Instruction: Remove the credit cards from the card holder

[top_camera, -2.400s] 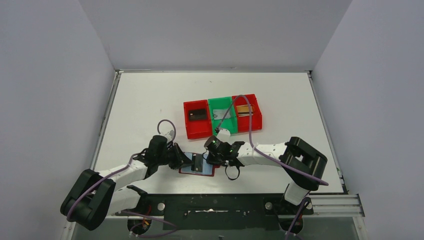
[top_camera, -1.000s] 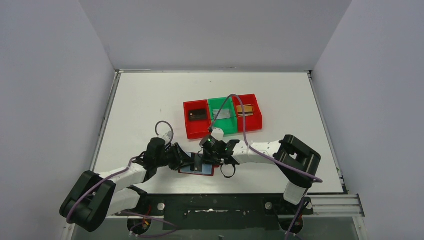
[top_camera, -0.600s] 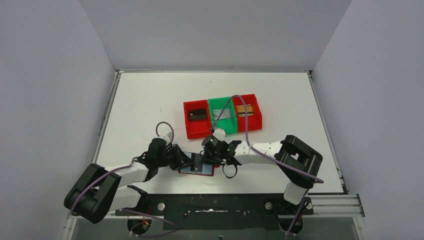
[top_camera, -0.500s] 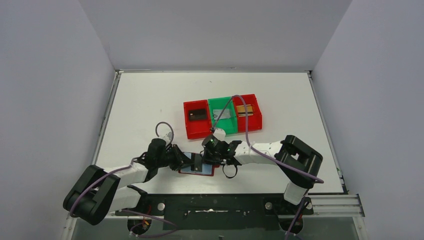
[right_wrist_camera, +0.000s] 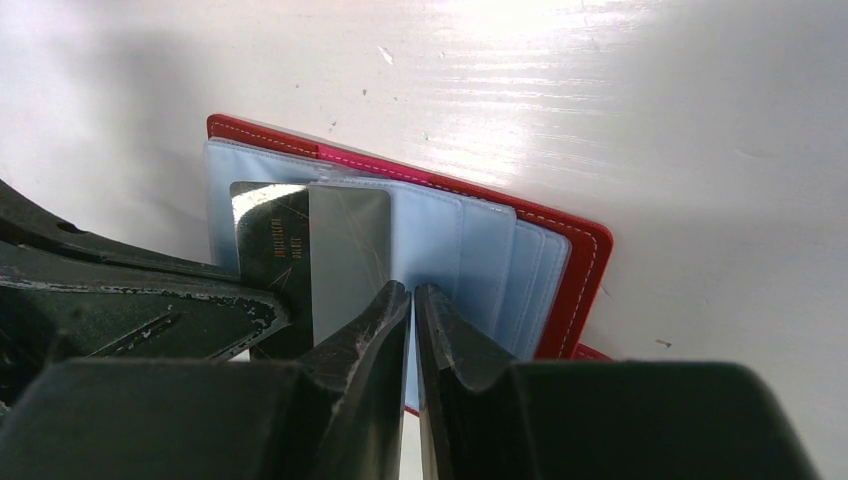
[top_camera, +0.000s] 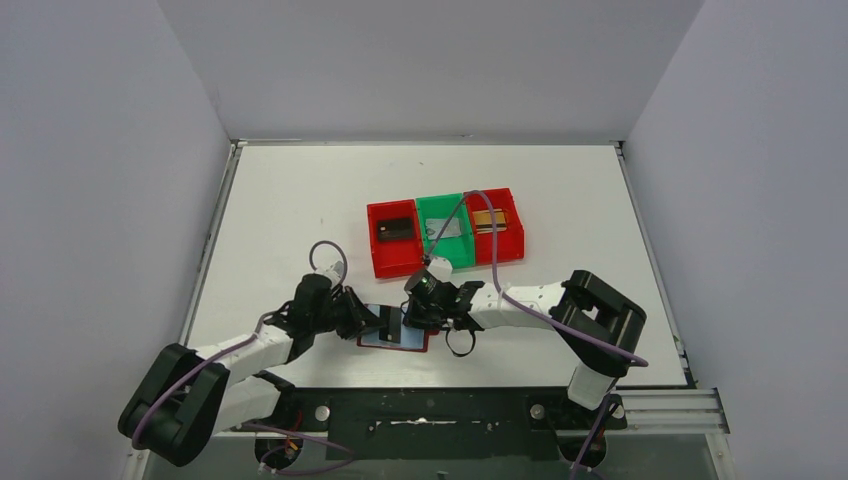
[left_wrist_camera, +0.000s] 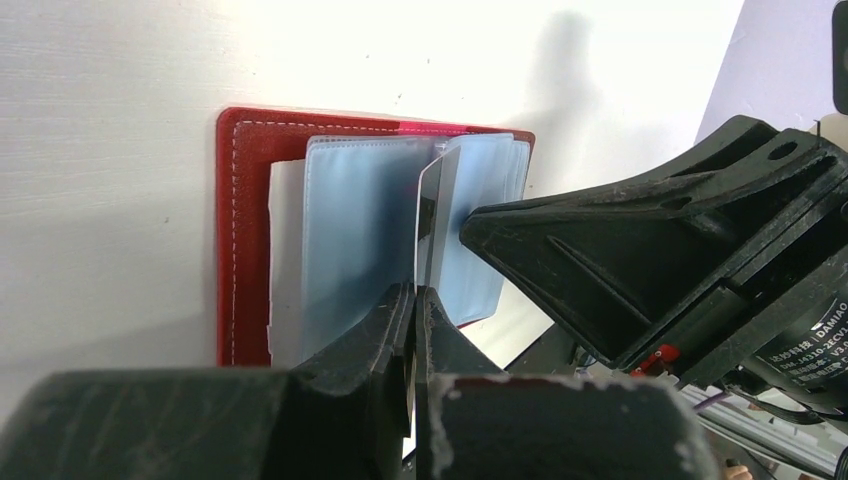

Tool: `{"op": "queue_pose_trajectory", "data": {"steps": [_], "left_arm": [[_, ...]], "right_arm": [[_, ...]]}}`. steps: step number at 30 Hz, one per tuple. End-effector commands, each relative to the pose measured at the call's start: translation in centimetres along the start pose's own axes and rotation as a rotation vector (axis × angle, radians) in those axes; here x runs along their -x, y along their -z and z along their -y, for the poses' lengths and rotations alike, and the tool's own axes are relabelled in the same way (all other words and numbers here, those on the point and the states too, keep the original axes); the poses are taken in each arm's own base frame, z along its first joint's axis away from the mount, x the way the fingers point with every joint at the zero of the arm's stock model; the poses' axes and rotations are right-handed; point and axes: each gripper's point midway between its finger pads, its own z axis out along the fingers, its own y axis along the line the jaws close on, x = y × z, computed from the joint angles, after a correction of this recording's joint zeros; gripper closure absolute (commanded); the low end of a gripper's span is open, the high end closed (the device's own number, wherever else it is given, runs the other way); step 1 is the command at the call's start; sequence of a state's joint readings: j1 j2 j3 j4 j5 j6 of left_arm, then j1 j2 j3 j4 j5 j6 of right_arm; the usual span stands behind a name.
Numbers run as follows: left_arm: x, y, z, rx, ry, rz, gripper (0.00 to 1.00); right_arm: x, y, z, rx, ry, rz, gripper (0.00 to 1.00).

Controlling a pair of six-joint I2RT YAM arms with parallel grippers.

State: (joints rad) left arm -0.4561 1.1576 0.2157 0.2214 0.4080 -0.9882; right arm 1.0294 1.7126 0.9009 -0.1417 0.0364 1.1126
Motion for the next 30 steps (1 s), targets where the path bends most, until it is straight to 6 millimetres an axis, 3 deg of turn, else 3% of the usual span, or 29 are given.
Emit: {"op": "queue_pose_trajectory", "data": {"steps": [1, 10, 13, 18, 24, 30], "left_arm": [[1.6, 0.2, -0.4, 0.058, -0.045, 0.054, 1.0], [2.0, 0.8, 0.9, 0.019, -0.051, 0.076, 1.0], [2.2, 1.1, 0.3, 0.073, -0.06, 0.081, 1.0], [2.7, 1.6, 0.9, 0.062, -0.072, 0.103, 1.0], [2.4, 1.6, 1.7, 0.03, -0.084, 0.077, 1.0], [2.4, 1.7, 1.3, 0.064, -0.103, 0.06, 1.0]], "right_arm": [[-1.4, -0.3, 4.7, -0.157, 0.034, -0.031, 0.89], [0.8, 0.7, 1.7, -0.098, 0.111, 0.037, 0.87], [1.6, 1.0, 0.8, -0.095, 0.139, 0.05, 0.87], [2.5, 2.0, -1.5, -0.031, 0.162, 0.065, 0.86], [2.8, 2.5, -3.9, 0.058, 0.17, 0.072, 0.85], [1.5, 1.3, -5.9, 0.152, 0.187, 0.013, 0.83]]}}
